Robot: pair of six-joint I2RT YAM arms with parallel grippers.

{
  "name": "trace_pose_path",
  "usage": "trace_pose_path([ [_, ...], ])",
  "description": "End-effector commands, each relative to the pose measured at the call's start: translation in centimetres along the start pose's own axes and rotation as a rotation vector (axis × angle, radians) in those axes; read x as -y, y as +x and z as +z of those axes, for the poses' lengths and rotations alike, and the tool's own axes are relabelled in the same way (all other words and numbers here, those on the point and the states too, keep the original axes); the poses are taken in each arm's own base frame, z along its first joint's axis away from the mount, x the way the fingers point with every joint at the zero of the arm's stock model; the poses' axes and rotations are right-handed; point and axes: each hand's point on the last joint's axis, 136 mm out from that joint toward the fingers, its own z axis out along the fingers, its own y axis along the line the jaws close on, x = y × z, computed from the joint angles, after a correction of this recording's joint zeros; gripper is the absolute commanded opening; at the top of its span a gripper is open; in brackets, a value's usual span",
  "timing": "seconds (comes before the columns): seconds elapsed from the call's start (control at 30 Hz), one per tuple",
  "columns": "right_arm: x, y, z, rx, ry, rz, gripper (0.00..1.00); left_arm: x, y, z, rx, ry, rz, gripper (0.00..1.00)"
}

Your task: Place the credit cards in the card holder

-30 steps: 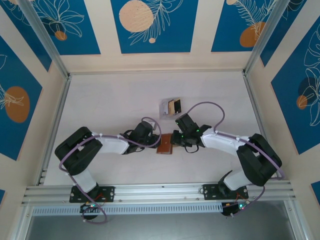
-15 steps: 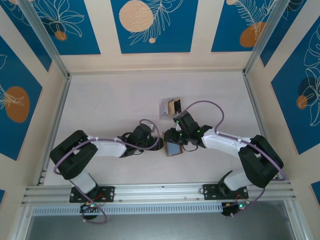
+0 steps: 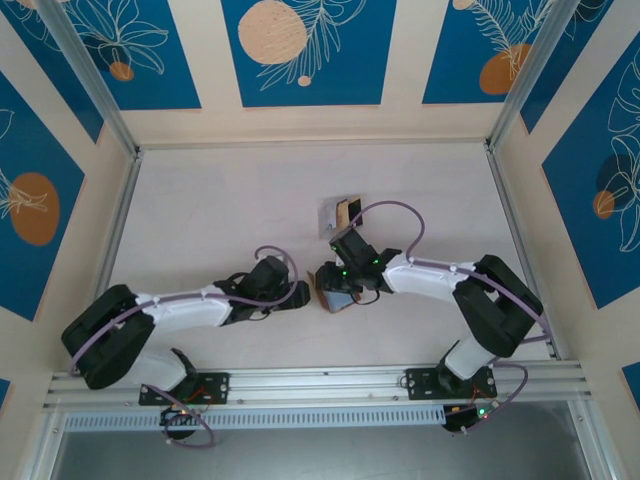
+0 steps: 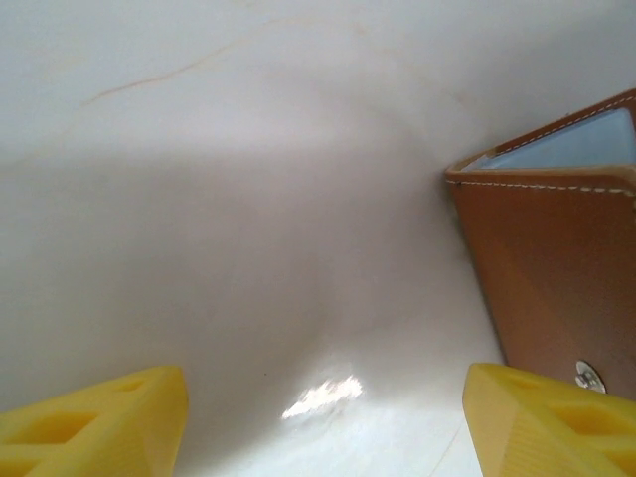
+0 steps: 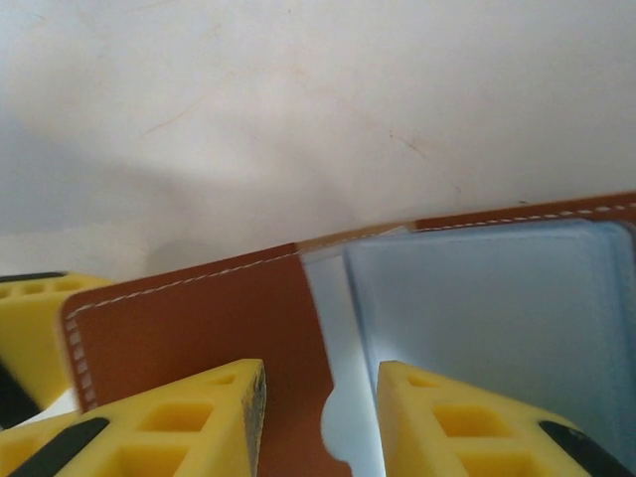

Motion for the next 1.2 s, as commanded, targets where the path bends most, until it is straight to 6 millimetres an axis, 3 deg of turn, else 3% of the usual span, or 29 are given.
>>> trace_pose_path([
  [0.0,0.7,0.4,0.9,-0.016,0.070,-0.020,0.38,-2.8,0.7,-1.4,0.004,-0.096,-0.058,0.74],
  [0.23,1.1,1.4,2.3,-0.030,0.157,-0.073,0.55,-2.4,0.1,-4.6,0.057,-0.045,-0.056,0.79],
  [0.37,1.3,1.7,2.6,-0.029,0.196,-0.092,0.64,-1.2,-0.4,-5.1,0.045,-0.021,-0.011,0.82],
  [0.7,3.0,2.1,2.7,-0.020,0.278,-0.062,0.68,0.1,-1.0,-1.5,-0.022,-0.064,0.072,0.67],
  [0.97,3.7,2.2,1.8,-0.025,0.230,0.013,0.64,-1.5,-0.3,0.8,-0.064,-0.151,0.109,0.49],
  [1.17,3.1,1.3,-0.1,0.006,0.166,0.037,0.64,-2.6,-0.3,1.8,-0.078,-0.221,0.185,0.41],
])
